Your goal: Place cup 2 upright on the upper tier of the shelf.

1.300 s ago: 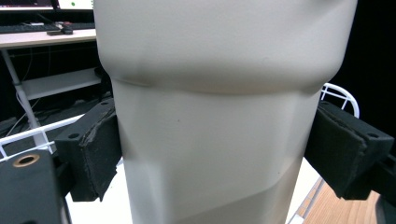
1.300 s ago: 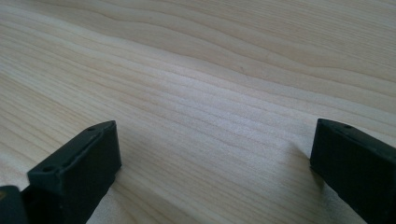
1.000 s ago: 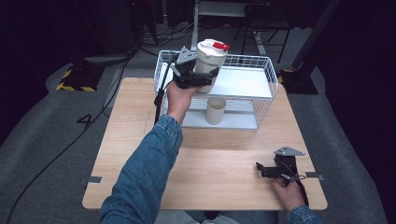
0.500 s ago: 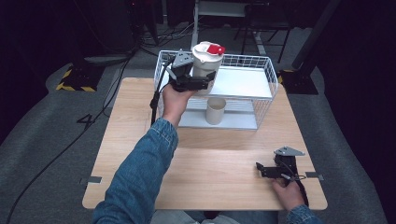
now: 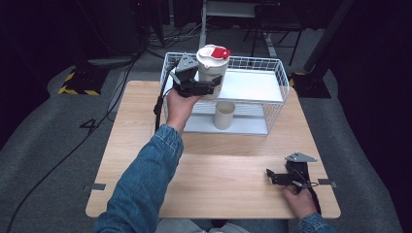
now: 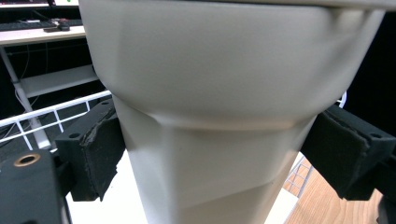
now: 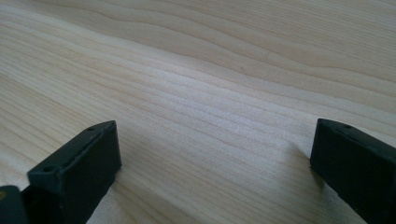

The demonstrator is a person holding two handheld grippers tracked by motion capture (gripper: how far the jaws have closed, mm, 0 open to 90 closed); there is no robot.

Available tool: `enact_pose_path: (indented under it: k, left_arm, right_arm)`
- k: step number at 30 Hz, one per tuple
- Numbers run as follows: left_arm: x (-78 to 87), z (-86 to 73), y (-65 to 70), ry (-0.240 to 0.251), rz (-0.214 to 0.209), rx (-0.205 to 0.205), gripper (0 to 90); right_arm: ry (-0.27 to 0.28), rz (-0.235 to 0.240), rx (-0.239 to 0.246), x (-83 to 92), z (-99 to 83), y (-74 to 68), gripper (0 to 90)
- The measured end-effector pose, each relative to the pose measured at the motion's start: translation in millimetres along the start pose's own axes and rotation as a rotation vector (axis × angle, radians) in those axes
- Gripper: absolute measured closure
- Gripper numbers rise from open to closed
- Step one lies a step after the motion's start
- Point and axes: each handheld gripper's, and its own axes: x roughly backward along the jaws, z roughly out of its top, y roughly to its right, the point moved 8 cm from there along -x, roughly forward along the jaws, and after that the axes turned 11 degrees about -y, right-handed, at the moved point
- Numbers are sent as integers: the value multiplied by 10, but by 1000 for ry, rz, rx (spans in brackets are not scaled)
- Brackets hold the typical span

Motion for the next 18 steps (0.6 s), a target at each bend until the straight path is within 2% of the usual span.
enact_pose_path:
  k: [11, 15, 18]
  left_arm:
    - [16, -6, 6, 5, 22, -5, 122]
    - [81, 27, -11, 29, 39, 2, 18]
    - [137, 45, -23, 42, 25, 11, 1]
  right_arm:
    - [0, 0, 0, 0, 0, 0, 18]
    - [0, 0, 0, 0, 0, 0, 18]
    - [0, 0, 0, 0, 0, 0, 19]
